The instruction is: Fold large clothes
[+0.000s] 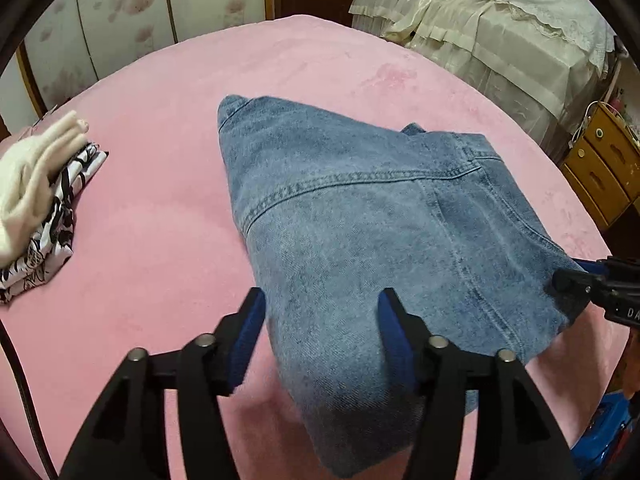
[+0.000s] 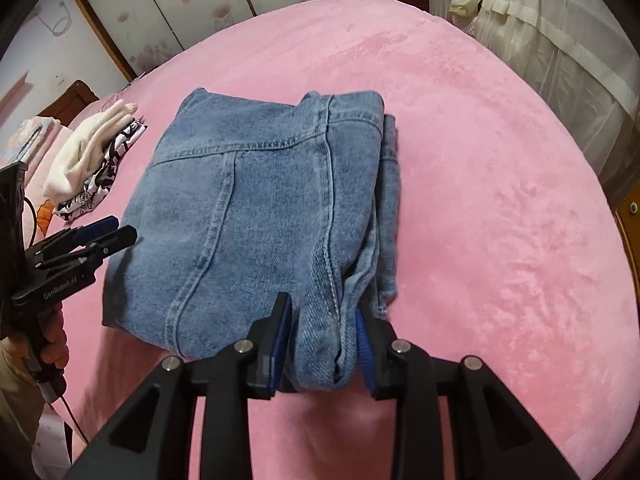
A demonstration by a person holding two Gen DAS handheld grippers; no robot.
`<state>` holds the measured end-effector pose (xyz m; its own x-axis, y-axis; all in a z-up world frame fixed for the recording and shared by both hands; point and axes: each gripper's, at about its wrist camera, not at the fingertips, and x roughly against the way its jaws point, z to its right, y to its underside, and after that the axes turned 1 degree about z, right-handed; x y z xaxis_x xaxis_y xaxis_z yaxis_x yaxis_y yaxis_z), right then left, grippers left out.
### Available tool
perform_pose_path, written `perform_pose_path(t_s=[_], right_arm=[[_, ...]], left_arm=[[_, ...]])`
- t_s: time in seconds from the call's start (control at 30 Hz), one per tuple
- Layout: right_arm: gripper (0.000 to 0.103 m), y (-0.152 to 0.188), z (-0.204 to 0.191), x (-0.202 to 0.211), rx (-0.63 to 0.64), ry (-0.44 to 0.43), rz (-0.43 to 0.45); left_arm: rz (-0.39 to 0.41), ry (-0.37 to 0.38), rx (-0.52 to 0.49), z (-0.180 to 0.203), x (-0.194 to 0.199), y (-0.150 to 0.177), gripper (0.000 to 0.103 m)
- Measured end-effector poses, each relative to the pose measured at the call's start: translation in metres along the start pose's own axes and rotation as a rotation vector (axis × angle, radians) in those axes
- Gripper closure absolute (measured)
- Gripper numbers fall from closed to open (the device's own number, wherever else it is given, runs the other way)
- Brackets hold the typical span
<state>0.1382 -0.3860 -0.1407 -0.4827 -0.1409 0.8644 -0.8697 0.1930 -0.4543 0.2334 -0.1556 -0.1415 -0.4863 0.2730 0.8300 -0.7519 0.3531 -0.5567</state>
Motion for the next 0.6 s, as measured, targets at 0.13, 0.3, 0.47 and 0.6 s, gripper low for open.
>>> perform_pose_path(t_s=[0.13, 0.3, 0.47, 0.6], right_arm=[[0.07, -0.01, 0.001, 0.003, 0.003, 0.008, -0.012], [0.066, -0.036, 0.005, 0.006, -0.003, 0.019, 0.037], [0.064, -0.077, 0.007, -0.011, -0.004, 0.005, 0.063], [0.064, -0.11, 0.013, -0.04, -0.006, 0.022, 0.067]], left_arm=[[0.008, 0.011, 0.0, -0.001, 0.007, -0.01, 0.038], [-0.002, 0.029, 0.023, -0.013, 0.003, -0.029, 0.035], [-0.013, 0.036, 0.055, -0.03, -0.015, -0.056, 0.035], [-0.013, 0.049, 0.107, -0.042, -0.033, -0.078, 0.035]])
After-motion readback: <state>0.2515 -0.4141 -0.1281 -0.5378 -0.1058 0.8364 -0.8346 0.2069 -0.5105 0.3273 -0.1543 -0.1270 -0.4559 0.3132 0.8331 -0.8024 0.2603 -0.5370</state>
